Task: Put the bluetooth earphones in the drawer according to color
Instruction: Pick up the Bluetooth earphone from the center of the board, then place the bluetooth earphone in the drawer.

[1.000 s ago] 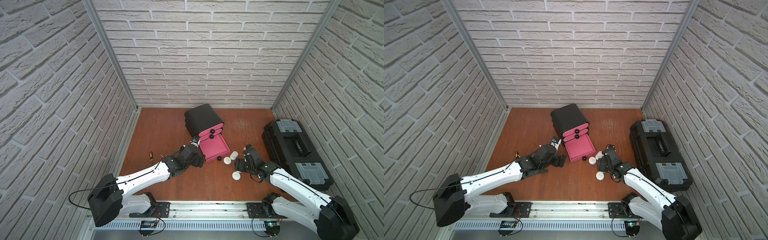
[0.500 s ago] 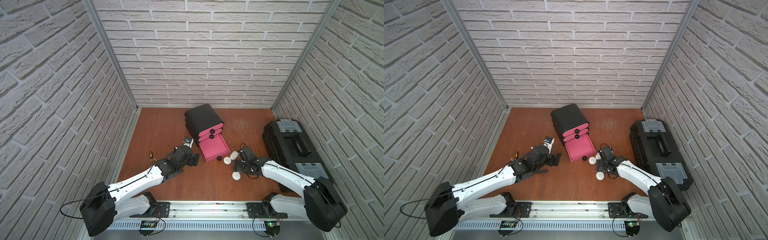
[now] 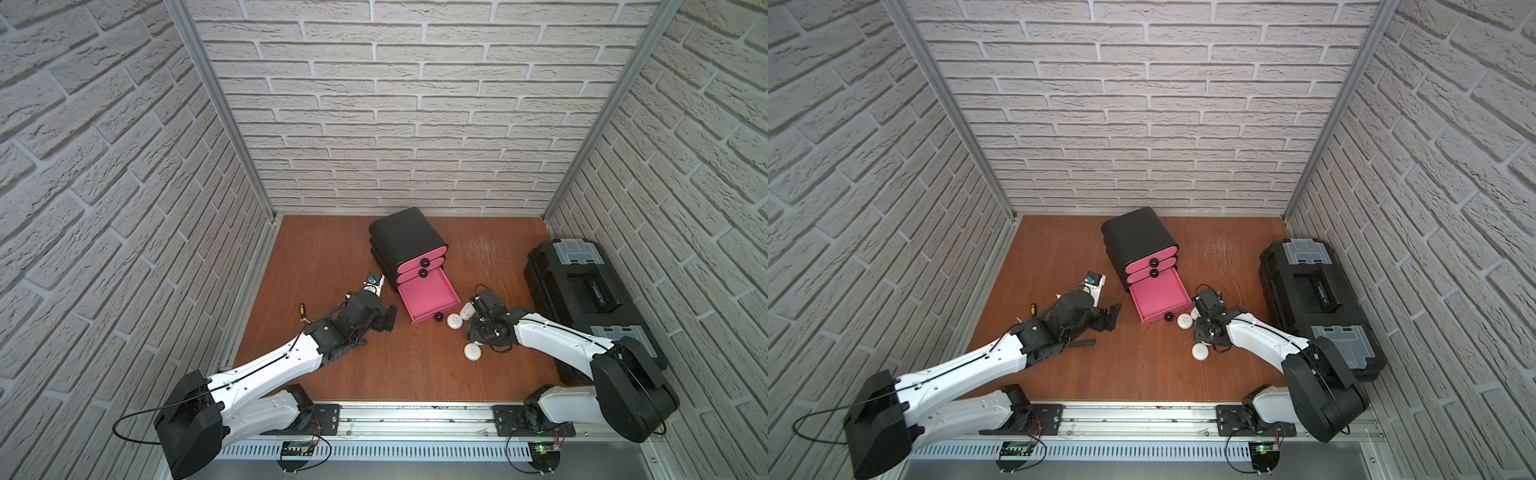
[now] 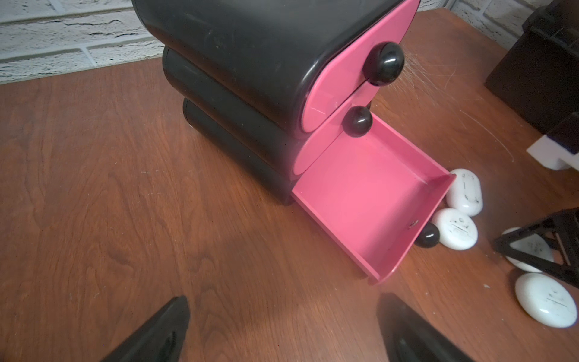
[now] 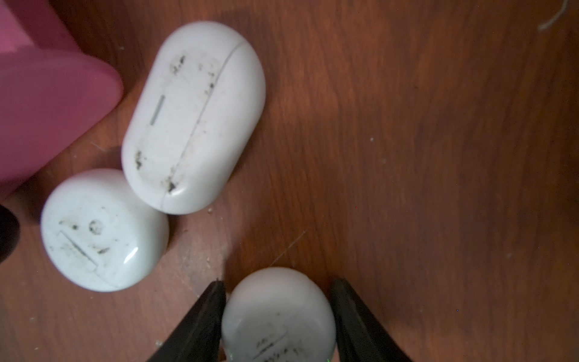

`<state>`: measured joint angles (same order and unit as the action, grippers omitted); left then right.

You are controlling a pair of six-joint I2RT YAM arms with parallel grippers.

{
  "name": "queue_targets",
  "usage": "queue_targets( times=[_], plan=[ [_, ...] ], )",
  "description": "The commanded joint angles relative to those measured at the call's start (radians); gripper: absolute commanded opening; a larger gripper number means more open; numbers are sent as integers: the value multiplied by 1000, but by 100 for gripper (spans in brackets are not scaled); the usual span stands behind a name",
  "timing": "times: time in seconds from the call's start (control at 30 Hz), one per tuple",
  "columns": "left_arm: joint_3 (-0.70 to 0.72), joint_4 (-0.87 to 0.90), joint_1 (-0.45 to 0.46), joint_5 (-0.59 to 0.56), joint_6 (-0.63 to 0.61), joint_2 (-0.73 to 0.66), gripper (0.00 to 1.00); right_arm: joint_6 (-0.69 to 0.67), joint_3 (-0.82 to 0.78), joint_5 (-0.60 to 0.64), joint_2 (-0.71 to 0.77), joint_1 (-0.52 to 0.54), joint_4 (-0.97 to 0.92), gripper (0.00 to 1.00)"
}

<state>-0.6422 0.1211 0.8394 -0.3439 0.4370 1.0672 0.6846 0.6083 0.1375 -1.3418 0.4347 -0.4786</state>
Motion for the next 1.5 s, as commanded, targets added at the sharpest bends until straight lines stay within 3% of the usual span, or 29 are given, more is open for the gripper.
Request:
queue_targets(
  times=[0.0,0.1,0.57,0.93,1.47],
  plan=[
    [15,-6,-7,-15,-18,-27,98,5,16,-7,15,-2,-16,49],
    [20,-7,-8,-15,-18,-33,98,3,23,-4,46,-2,-34,44],
    [36,-16,-8,-58,-21,-56,98,-60,202,-54,101,-2,-88,43],
    [41,-21,-6,-55,-24,-57,98,-151,435,-149,-136,-2,9,43],
    [38,-29,-4,-46,-27,-38,98,-192,585,-150,-437,-1,64,47]
  ],
)
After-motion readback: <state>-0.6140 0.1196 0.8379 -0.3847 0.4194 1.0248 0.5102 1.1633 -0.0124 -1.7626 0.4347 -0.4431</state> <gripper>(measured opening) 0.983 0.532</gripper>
